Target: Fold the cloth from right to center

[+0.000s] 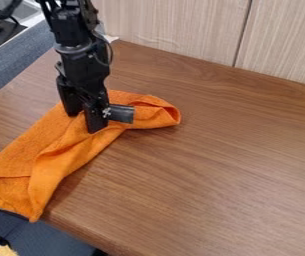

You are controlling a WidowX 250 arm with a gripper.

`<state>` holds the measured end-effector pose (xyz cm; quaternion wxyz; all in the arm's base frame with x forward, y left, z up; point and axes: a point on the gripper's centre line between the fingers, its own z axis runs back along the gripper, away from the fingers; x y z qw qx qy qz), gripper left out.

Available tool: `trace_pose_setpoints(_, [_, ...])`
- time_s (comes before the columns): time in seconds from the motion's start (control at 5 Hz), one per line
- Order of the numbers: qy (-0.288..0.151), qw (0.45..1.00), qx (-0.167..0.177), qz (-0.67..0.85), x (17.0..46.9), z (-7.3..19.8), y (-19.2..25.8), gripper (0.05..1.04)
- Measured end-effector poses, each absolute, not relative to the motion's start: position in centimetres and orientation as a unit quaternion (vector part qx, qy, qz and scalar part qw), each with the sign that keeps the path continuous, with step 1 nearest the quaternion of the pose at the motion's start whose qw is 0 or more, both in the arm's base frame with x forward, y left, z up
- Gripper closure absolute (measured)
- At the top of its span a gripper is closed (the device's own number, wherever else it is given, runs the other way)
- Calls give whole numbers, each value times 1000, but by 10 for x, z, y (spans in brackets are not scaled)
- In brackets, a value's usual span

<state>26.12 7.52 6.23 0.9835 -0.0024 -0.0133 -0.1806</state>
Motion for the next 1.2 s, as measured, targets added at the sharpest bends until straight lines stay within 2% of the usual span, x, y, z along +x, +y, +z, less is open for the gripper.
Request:
trace_pose_setpoints(0.6, [-44,978,-11,-201,251,100,65,83])
trace_pose_setpoints(1.0, [-103,977,-15,-186,244,151,67,83])
trace_pose_setpoints(1.2, [-106,978,-19,-177,241,154,72,83])
